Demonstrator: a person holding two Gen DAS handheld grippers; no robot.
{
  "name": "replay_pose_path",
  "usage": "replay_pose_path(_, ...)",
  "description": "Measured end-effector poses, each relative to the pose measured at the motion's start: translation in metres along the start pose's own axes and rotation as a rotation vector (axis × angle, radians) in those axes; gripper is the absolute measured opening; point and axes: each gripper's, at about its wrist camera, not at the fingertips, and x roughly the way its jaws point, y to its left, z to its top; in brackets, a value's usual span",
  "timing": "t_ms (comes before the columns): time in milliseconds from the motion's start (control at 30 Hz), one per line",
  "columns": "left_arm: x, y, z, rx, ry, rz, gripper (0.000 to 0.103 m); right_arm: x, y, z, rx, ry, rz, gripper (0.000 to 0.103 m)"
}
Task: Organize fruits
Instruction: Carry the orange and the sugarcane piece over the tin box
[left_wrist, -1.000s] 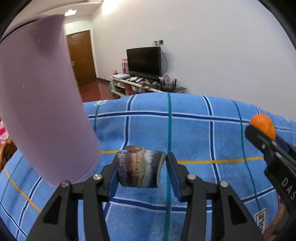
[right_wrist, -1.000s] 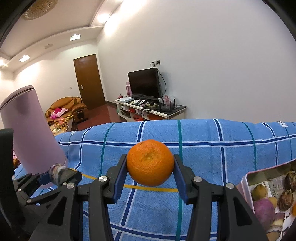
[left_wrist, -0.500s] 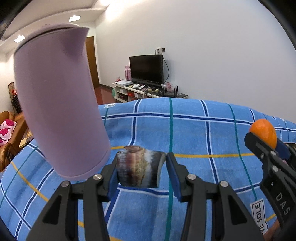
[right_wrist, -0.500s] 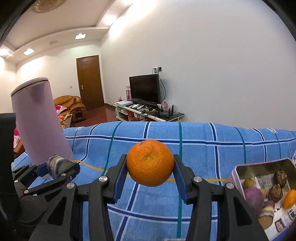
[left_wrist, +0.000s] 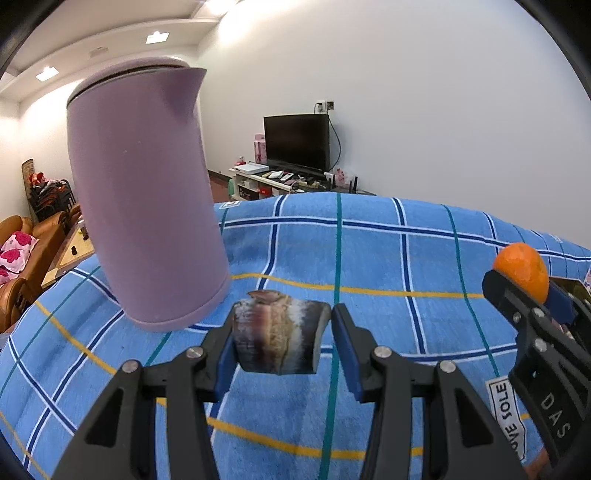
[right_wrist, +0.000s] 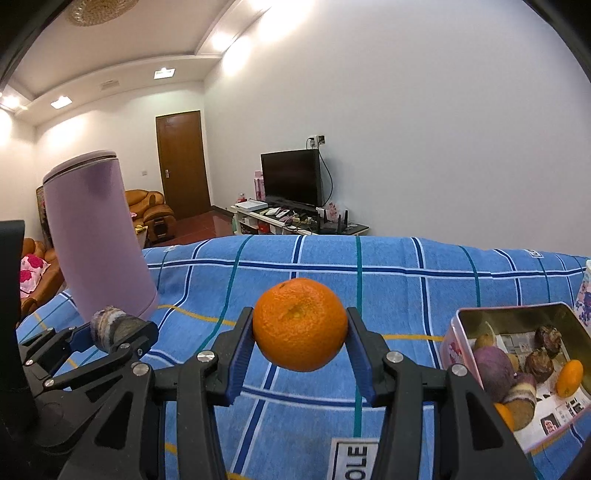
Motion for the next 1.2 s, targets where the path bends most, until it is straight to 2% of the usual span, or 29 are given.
replay_pose_path(833, -0.042, -0.012, -0.022, 0.027, -0.047, 0.014, 0.049, -0.046, -0.003, -0.022, -0.015, -0.007, 0.003, 0.05)
replay_pose_path(1200, -0.046, -0.02, -0.029, 0.009, 0.0, -0.039, 0.049, -0.059, -0.018, -0.027, -0.002, 0.014, 0.016, 0.05)
